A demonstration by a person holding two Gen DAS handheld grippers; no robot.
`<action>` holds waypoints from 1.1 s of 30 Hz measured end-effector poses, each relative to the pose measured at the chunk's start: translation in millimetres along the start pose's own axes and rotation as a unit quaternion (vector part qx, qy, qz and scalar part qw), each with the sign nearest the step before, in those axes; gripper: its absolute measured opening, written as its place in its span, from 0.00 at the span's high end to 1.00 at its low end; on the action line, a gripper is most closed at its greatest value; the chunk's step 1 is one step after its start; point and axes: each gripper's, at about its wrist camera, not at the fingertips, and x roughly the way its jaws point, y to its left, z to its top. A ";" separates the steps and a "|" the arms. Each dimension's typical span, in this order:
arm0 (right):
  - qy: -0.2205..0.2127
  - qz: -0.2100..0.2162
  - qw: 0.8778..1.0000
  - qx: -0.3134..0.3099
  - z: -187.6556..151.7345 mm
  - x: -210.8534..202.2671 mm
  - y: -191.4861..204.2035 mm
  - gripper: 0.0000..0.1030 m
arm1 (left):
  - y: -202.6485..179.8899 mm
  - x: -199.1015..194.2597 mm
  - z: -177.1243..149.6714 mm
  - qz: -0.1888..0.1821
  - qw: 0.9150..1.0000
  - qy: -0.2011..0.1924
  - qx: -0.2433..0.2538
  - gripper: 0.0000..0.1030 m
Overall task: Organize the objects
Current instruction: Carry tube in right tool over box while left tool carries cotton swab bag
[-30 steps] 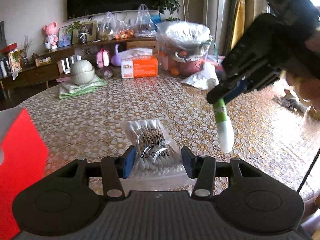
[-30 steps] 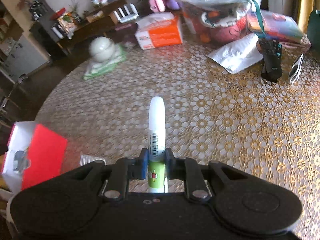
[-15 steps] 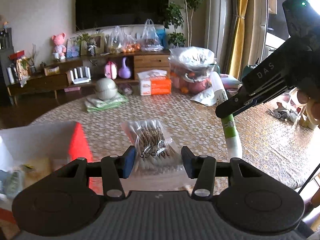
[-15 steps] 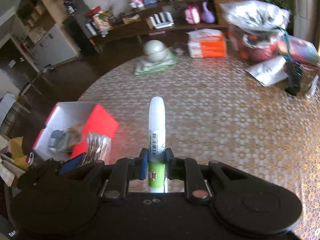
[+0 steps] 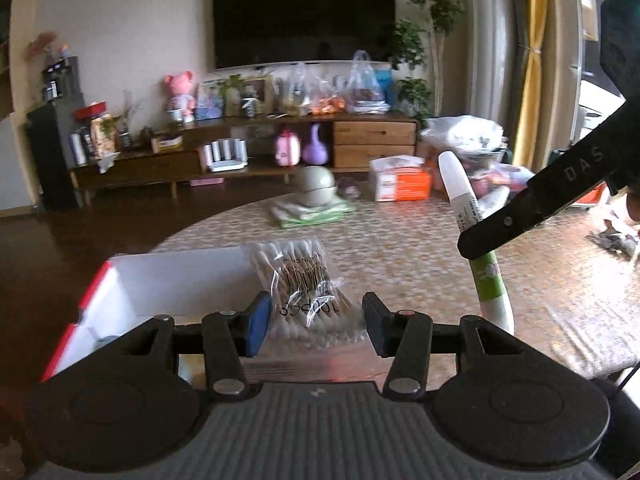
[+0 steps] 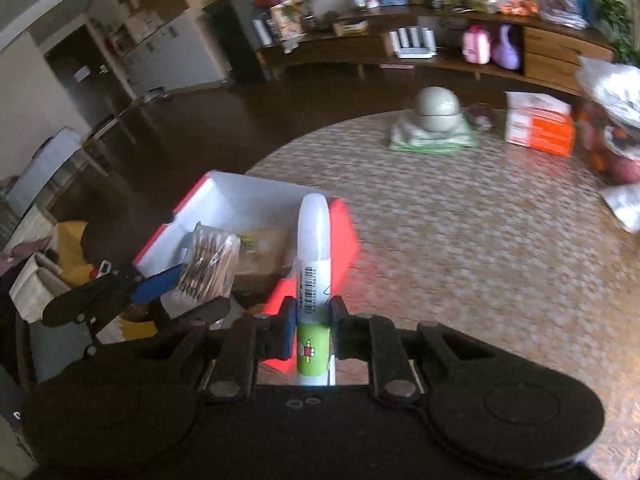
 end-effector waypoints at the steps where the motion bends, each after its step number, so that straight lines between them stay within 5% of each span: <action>1: 0.002 0.005 1.000 -0.005 2.5 5.3 7.5 0.84 | 7.8 -0.1 0.1 0.003 1.000 0.003 -0.001 0.53; 17: 0.031 0.008 0.999 -0.030 45.3 92.7 70.9 0.84 | 124.3 30.0 -8.7 0.069 0.995 0.055 -0.043 0.53; 33: 0.100 -0.019 0.994 -0.046 39.3 187.3 80.1 0.84 | 135.9 86.5 -37.1 0.030 0.993 0.104 -0.048 0.53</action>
